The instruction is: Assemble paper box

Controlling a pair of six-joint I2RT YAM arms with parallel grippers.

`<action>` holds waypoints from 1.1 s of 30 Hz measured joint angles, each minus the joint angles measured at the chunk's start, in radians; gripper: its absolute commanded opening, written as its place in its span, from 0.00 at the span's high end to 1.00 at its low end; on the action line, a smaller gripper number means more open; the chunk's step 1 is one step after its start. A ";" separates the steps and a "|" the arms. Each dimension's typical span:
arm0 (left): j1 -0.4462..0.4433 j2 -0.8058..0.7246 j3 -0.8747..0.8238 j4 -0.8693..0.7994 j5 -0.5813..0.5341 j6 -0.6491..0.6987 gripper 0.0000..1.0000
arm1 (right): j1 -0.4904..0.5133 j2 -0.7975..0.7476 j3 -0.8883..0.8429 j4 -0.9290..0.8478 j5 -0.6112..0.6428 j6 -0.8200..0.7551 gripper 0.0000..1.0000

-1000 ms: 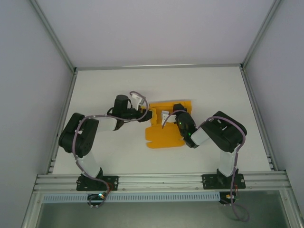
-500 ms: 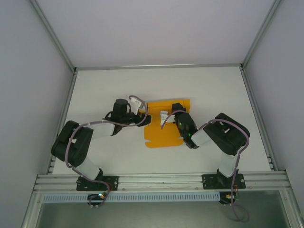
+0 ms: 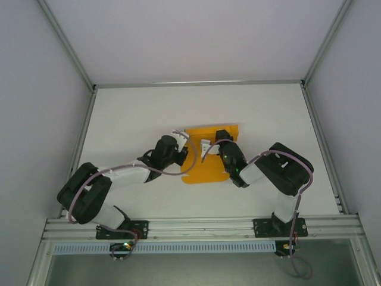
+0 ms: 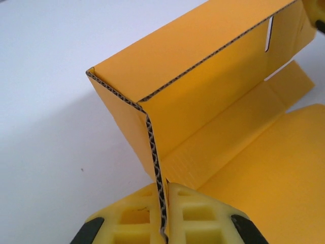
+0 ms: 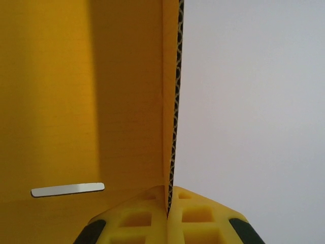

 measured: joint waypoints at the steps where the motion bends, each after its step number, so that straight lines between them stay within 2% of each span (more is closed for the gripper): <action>1: -0.015 0.011 -0.006 0.019 -0.032 0.008 1.00 | 0.004 -0.001 -0.005 0.000 0.005 0.000 1.00; 6: -0.085 0.058 -0.056 0.129 -0.151 0.044 1.00 | 0.036 -0.004 -0.050 0.006 0.056 0.002 1.00; 14: -0.096 0.060 -0.113 0.227 -0.174 0.046 0.99 | 0.073 0.000 -0.065 0.028 0.109 0.032 1.00; 17: -0.095 0.060 -0.111 0.220 -0.177 0.043 0.74 | 0.074 0.010 -0.065 0.043 0.114 0.035 1.00; 20: -0.093 0.046 -0.107 0.158 -0.154 0.035 0.64 | 0.079 0.010 -0.063 0.037 0.110 0.037 1.00; 22: -0.085 0.010 -0.107 0.108 -0.128 0.026 0.43 | 0.084 0.010 -0.064 0.022 0.106 0.039 1.00; 24: -0.070 -0.049 -0.107 0.067 -0.106 0.010 0.31 | 0.085 0.010 -0.064 0.018 0.102 0.039 1.00; 26: -0.053 -0.128 -0.108 0.035 -0.086 -0.010 0.04 | 0.085 0.010 -0.064 0.017 0.100 0.039 1.00; 27: -0.045 -0.170 -0.108 0.018 -0.080 -0.020 0.00 | 0.085 0.010 -0.064 0.017 0.100 0.039 1.00; 30: -0.015 -0.297 -0.109 -0.030 -0.077 -0.051 0.00 | 0.085 0.011 -0.064 0.018 0.100 0.039 1.00; 33: 0.053 -0.404 -0.110 -0.093 -0.083 -0.102 0.00 | 0.085 0.011 -0.064 0.018 0.100 0.038 1.00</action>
